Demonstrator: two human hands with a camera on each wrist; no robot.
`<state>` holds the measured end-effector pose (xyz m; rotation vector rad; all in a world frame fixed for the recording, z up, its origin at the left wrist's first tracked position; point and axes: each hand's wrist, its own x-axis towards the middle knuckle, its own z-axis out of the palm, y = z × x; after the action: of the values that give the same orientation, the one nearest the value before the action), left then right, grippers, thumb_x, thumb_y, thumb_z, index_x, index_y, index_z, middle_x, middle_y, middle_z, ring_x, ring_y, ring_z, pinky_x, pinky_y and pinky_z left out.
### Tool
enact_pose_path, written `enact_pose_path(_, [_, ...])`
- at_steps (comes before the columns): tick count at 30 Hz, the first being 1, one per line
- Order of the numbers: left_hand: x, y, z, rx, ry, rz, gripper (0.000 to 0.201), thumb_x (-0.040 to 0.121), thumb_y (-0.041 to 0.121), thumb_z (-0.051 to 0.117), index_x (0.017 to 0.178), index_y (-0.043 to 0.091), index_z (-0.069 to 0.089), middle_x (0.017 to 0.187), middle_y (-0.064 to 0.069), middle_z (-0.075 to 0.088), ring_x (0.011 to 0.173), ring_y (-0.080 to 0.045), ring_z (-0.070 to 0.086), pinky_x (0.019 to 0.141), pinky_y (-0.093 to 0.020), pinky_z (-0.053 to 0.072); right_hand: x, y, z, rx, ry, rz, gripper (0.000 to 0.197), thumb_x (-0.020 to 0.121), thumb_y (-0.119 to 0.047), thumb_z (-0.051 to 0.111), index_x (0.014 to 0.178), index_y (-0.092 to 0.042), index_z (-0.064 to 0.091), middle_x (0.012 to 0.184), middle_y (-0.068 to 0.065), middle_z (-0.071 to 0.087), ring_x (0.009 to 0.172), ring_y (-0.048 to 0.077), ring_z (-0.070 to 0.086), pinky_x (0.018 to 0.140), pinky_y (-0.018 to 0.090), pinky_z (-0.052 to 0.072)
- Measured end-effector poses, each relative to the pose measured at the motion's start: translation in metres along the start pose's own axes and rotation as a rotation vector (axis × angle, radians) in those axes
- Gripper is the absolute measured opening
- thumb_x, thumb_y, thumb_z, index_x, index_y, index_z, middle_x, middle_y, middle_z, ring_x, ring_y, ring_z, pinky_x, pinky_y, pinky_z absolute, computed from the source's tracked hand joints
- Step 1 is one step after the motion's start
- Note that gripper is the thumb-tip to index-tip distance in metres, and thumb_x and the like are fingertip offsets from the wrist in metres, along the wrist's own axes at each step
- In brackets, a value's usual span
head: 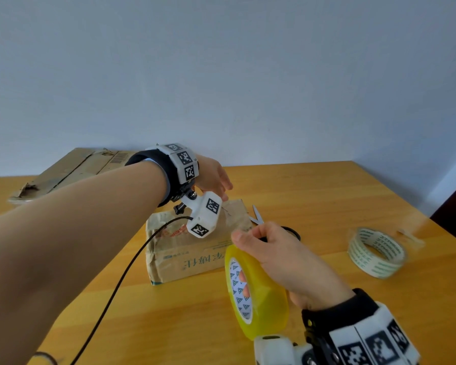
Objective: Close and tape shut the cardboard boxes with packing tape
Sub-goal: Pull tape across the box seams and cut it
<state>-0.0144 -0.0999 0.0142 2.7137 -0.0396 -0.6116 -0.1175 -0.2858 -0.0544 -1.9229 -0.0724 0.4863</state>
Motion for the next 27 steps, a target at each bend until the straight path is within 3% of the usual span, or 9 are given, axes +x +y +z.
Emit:
enact_pose_path(2, [0.001,-0.006,-0.004,-0.068,0.064,0.007,0.036,0.096,0.023,0.062,0.132,0.027,0.061,0.133,0.007,0.061,0.123,-0.017,0.058,0.092,-0.031,0.05,0.0,0.0,0.001,-0.016,0.008,0.005,0.052,0.082,-0.065,0.071,0.107,-0.022,0.06,0.109,0.015,0.074,0.095,0.036,0.073,0.092,0.057,0.057])
enact_pose_path(6, [0.0,-0.015,-0.018,-0.276,0.146,0.068,0.014,0.091,0.016,0.069,0.099,0.025,0.077,0.103,0.006,0.075,0.104,-0.01,0.068,0.094,-0.036,0.056,0.001,0.0,0.002,0.011,-0.007,-0.007,0.062,0.071,-0.072,0.071,0.107,-0.022,0.059,0.107,0.016,0.074,0.093,0.036,0.073,0.091,0.059,0.057])
enact_pose_path(8, [-0.008,-0.009,-0.021,-0.287,0.14,0.108,0.01,0.09,0.018,0.071,0.097,0.022,0.077,0.094,0.008,0.077,0.095,-0.006,0.071,0.094,-0.034,0.056,0.001,0.0,0.002,0.009,-0.009,-0.012,0.068,0.065,-0.076,0.069,0.107,-0.023,0.059,0.106,0.015,0.075,0.097,0.039,0.072,0.092,0.059,0.057])
enact_pose_path(11, [-0.016,0.009,-0.019,-0.233,0.113,0.115,0.014,0.09,0.018,0.072,0.103,0.015,0.075,0.097,0.002,0.077,0.092,-0.005,0.072,0.091,-0.029,0.057,0.0,0.0,0.004,0.006,-0.014,-0.014,0.075,0.056,-0.081,0.066,0.105,-0.025,0.059,0.108,0.019,0.074,0.1,0.044,0.07,0.092,0.063,0.056])
enact_pose_path(14, [-0.018,0.019,-0.009,-0.172,0.05,0.079,0.023,0.093,0.01,0.066,0.116,0.009,0.069,0.11,-0.008,0.074,0.094,-0.011,0.072,0.078,-0.02,0.058,-0.001,-0.001,0.004,0.007,-0.01,-0.019,0.077,0.054,-0.08,0.066,0.105,-0.024,0.059,0.109,0.018,0.073,0.101,0.042,0.07,0.09,0.064,0.056])
enact_pose_path(16, [-0.019,0.021,-0.002,-0.138,0.05,0.057,0.025,0.094,0.01,0.065,0.12,0.01,0.067,0.11,-0.009,0.073,0.079,-0.008,0.07,0.067,-0.016,0.055,-0.002,-0.001,0.004,0.002,-0.01,-0.025,0.077,0.054,-0.08,0.067,0.105,-0.023,0.059,0.109,0.018,0.074,0.102,0.041,0.07,0.09,0.064,0.056])
enact_pose_path(17, [-0.019,0.02,0.001,-0.121,0.059,0.048,0.026,0.094,0.013,0.067,0.12,0.012,0.067,0.108,-0.007,0.073,0.075,-0.008,0.069,0.068,-0.016,0.056,-0.002,-0.001,0.003,-0.003,-0.01,-0.027,0.078,0.053,-0.081,0.066,0.105,-0.024,0.059,0.108,0.017,0.074,0.101,0.042,0.07,0.091,0.064,0.056])
enact_pose_path(21, [-0.017,0.014,0.011,-0.067,0.07,0.015,0.024,0.089,0.02,0.072,0.113,0.022,0.072,0.108,-0.001,0.074,0.095,-0.02,0.072,0.092,-0.028,0.055,-0.001,-0.001,0.001,-0.012,-0.01,-0.027,0.076,0.054,-0.081,0.065,0.106,-0.026,0.06,0.104,0.009,0.075,0.096,0.037,0.072,0.091,0.06,0.057])
enact_pose_path(27, [-0.008,-0.001,0.013,-0.16,0.073,-0.035,0.014,0.087,0.017,0.075,0.098,0.024,0.077,0.105,-0.011,0.075,0.074,-0.021,0.057,0.082,-0.03,0.051,0.0,-0.002,0.001,-0.011,0.006,-0.01,0.076,0.053,-0.083,0.065,0.105,-0.028,0.059,0.103,0.006,0.075,0.095,0.033,0.072,0.091,0.058,0.058])
